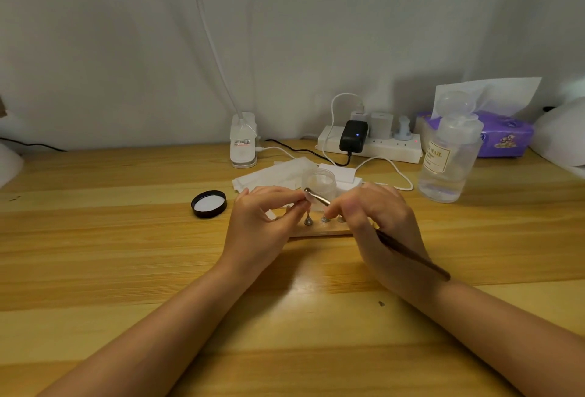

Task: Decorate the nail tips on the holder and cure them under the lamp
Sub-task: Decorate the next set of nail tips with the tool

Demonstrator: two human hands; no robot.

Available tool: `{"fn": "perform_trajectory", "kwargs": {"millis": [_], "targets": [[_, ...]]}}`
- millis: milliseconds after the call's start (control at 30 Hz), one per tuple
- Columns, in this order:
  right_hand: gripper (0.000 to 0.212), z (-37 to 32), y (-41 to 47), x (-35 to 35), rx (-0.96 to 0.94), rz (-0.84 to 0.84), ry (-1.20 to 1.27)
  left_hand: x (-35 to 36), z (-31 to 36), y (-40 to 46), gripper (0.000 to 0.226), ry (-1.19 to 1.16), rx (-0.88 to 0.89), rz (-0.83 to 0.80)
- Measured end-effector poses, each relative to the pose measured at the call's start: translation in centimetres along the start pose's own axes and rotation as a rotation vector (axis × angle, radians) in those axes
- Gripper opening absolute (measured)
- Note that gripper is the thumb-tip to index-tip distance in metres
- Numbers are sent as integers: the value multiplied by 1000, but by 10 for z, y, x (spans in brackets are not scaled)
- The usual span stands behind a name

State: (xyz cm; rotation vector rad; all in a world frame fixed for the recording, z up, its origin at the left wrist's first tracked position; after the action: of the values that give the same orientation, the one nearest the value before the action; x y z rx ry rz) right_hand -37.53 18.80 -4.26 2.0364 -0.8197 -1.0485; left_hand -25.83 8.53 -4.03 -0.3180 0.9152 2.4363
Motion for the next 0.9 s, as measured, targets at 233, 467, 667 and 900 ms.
{"fn": "perform_trajectory", "kwargs": {"millis": [233,467,667,900], "targets": [[35,2,1,-9,118,76,158,-1,1,1,24,-54,-10,1],[31,-7,7,-3,173,-58,40,-1,6,-1,17,-50,49,-39],[34,-7,8,-2,194,-137,58,0,9,-1,27,-66,129,-94],[21,-7,8,-3,122,-104,77,0,7,0,31,-62,133,-98]]}}
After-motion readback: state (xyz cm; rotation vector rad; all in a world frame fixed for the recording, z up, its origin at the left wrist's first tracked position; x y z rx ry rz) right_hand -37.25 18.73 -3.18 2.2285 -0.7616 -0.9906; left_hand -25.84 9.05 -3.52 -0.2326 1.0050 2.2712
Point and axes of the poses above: each hand's wrist, its own y-axis towards the middle knuckle, its own x-axis out of the palm, z = x × y, the point moved 2 cm from there along y, towards the middle knuckle, and after that the axes turned 1 degree about -z, right-handed, at the moved point
